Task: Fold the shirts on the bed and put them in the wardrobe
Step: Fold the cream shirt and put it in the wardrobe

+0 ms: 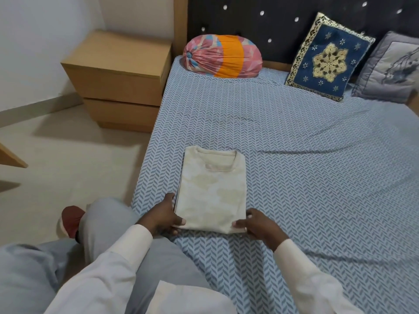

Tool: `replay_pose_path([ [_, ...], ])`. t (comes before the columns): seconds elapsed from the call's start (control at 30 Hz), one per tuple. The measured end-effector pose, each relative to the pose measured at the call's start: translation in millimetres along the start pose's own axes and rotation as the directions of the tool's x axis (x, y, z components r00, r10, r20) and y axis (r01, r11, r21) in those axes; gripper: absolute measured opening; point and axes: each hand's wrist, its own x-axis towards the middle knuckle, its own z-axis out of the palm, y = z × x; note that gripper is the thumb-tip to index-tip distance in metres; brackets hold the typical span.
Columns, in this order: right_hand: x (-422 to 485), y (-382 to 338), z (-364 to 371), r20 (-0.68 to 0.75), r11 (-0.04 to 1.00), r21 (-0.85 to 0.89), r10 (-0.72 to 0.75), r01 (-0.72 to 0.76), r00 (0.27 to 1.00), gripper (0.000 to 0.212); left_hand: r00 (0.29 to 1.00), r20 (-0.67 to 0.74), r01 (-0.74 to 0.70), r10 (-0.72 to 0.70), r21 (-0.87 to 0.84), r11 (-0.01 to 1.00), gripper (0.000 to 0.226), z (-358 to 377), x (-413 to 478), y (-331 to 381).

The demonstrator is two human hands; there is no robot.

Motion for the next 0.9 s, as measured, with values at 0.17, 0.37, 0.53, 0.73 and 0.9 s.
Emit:
replay_pose_path([
  [0.17,-6,11,4,-0.062,0.993,-0.106,-0.059,0.052,0.996,0.025,0.997,-0.077,-0.01,0.025,0.183,0.983,0.092,6,1,-2],
  [0.37,38,-21,-8,-0.186,0.996,0.013,-0.083,0.087,0.979,0.034,0.982,-0.186,-0.061,0.042,-0.098,0.993,0.096,-6,28,20],
  [0.53,77,-62,-27,-0.142,0.96,0.218,-0.147,0.176,0.979,0.061,0.98,-0.166,-0.127,0.111,-0.09,0.988,0.1,-20,56,53],
  [0.73,93,-72,-42,0.006,0.926,0.262,-0.284,0.273,0.959,0.09,0.976,-0.051,-0.212,0.214,0.036,0.977,0.106,-41,85,70],
  [0.9,95,-57,-45,0.111,0.905,0.266,-0.37,0.331,0.922,0.09,0.984,0.066,-0.175,0.168,0.118,0.978,0.101,-44,90,61],
])
